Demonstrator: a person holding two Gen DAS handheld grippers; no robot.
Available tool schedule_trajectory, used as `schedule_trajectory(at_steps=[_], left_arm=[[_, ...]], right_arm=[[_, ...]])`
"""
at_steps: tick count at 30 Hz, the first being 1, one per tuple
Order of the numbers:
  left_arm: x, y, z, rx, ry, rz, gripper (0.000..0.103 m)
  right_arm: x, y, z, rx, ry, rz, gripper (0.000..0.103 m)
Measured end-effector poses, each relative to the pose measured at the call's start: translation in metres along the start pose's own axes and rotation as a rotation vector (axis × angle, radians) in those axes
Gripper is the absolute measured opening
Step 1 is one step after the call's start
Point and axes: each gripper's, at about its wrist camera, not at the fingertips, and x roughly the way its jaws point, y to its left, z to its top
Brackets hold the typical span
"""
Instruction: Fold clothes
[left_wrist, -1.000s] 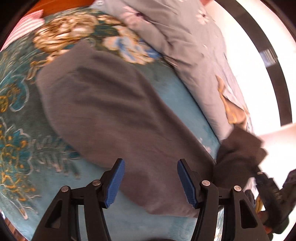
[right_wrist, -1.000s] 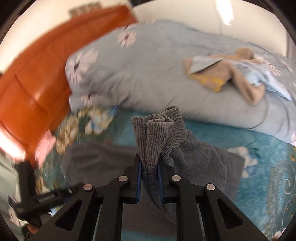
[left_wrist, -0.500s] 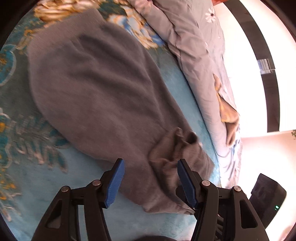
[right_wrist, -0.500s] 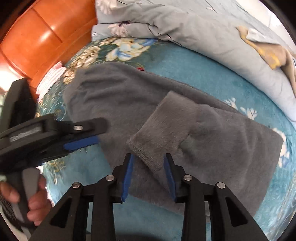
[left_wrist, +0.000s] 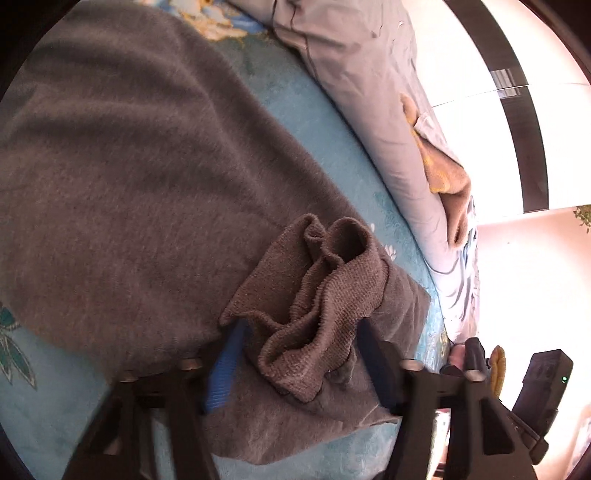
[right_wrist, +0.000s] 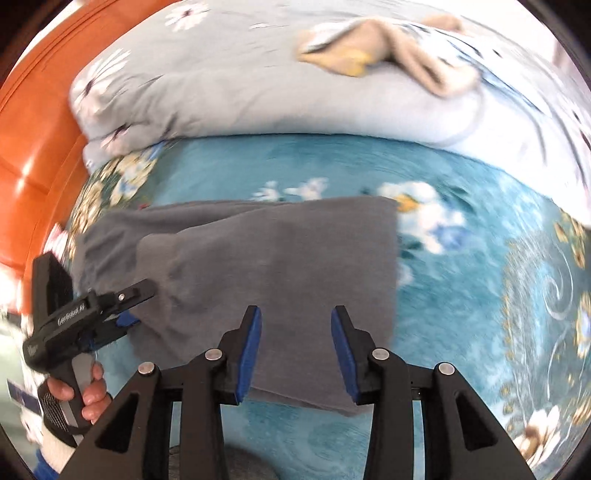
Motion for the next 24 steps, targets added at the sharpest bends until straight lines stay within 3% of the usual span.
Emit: schedule_trajectory(at_steps=[1,6,9,13,21,24], left_arm=[[0.000,-0.002,-0.002,0.006,-0.009,0.007,0.019],[-0.016,-0.002,-0.003,-0.012,-0.074,-0.031,0.017],[-0.022,0.006,-0.004,-0.024,-0.095,0.005,0.017],[-0.008,0.029,-0.004,-0.103,-0.054,0.034,0.017],[-0.032,0.032,0.001,-0.111,-0.084,-0.038,0.027],[-0.073,0.055,0.005,-0.162,-0.216,-0.010,0.042]], right_arm=[[-0.001,-0.007,-0.001,0.025,-0.001,-0.002,0.040],[-0.003,-0.012,-0.005,0.042,0.005,0.022,0.040],[0.003,-0.002,-0.005,-0.003,0.017,0.034,0.040],[0.031,0.002,-0.006,-0.010,0.084,0.020,0.040],[0.067,-0.016,-0.014,0.071,0.177,0.000,0.040],[0.065,-0.016,-0.012,0.070,0.177,-0.003,0.040]])
